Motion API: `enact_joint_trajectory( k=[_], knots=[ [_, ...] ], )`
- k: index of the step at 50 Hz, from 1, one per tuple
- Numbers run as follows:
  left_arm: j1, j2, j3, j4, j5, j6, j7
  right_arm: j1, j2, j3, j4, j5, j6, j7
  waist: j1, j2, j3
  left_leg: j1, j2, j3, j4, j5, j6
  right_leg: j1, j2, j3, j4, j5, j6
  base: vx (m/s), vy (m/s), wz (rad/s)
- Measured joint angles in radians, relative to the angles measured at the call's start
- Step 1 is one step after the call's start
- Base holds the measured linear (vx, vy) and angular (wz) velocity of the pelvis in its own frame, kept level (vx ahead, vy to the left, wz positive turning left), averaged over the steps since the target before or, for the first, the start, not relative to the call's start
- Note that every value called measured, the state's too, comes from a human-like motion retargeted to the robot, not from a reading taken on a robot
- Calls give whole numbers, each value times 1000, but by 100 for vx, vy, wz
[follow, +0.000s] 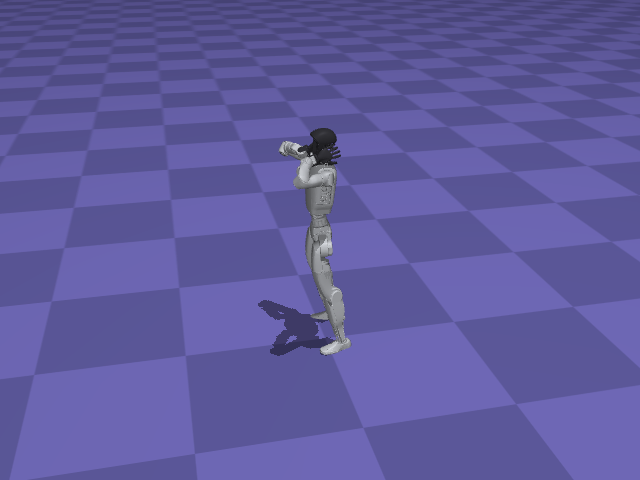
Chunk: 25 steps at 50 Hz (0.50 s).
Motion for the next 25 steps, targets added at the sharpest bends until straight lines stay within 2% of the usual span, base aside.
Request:
enact_joint_trajectory(
  k=[5, 13, 25],
  knots=[
    [-60, 2, -29, -1, -10, 19, 11, 32, 41, -43, 0, -6, 23, 0, -30, 62, 50, 19, 4, 19, 5, -3, 10, 6, 4, 19, 5, 1, 7, -3, -3, -19],
    [-74, 29, -42, -11, -25, 36, 32, 161, 112, -123, 0, 4, 23, 26, -115, 159, 84, 31, 16, 40, 12, -3, 20, 8, 18, 41, 5, 3, 15, -2, -3, -6],
    [-63, 13, -32, -16, -99, 36, 36, 317, 408, -216, 0, 55, 41, 86, -236, 267, 100, 36, 43, 77, 9, 3, 47, -15, 53, 78, 6, 6, 36, -3, -7, -17]
  ],
)
